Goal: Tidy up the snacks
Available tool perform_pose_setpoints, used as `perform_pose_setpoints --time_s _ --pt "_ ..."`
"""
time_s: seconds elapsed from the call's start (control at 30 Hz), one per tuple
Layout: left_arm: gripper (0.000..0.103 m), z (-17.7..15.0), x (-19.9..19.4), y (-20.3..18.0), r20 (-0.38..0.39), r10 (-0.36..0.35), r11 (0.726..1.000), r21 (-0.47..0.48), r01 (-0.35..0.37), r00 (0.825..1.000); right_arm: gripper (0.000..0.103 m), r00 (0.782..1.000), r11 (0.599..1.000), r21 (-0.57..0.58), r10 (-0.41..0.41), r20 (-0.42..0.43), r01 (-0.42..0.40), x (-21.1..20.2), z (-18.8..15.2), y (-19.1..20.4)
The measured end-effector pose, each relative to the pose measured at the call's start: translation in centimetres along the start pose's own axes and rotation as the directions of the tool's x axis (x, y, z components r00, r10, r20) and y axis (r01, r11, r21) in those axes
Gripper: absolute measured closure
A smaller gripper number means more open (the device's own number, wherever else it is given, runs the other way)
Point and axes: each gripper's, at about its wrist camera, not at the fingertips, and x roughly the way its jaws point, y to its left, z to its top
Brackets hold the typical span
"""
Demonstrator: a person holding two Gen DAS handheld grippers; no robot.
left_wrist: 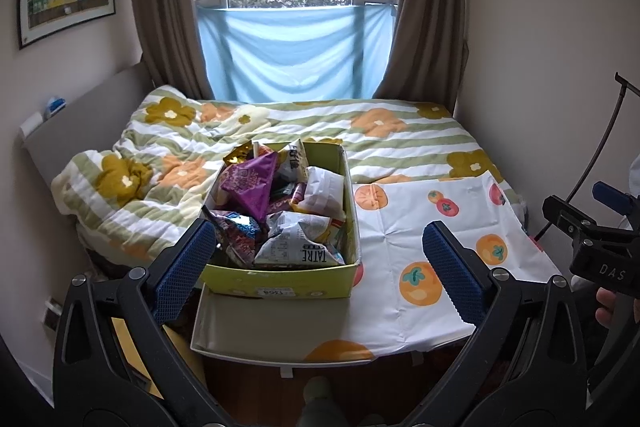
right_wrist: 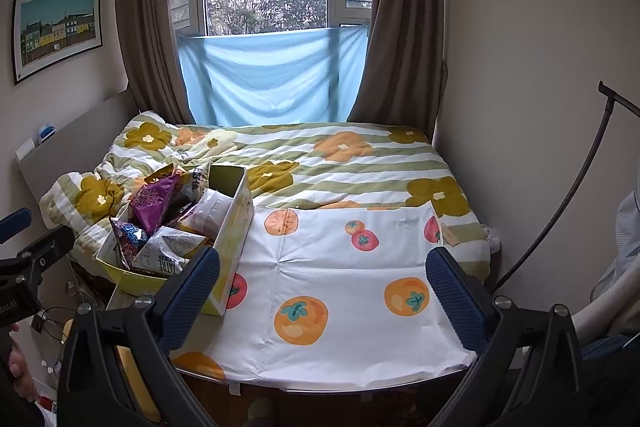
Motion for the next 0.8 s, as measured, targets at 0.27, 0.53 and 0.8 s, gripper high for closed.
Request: perform_pose_setpoints --time_s 0.27,0.53,0.8 --pt "0.0 -0.1 0.07 -0.55 0.01 0.026 0.999 0.022 -0.027 1.0 0.001 1.0 1.0 0.002 -0.005 0.008 0.005 -0.1 0.13 0.11" --pt "0.0 0.17 -0.53 -0.44 0.037 0.028 1.0 0.0 -0.028 0.999 0.001 1.0 1.0 0.002 -0.009 0.009 0.009 -0.25 0.13 0.26" --pt "0.0 0.04 -0.39 -0.75 0.019 0.031 1.0 0.003 -0.031 0.999 0.001 1.0 1.0 0.001 -0.004 -0.003 0.004 -0.33 0.09 0.59"
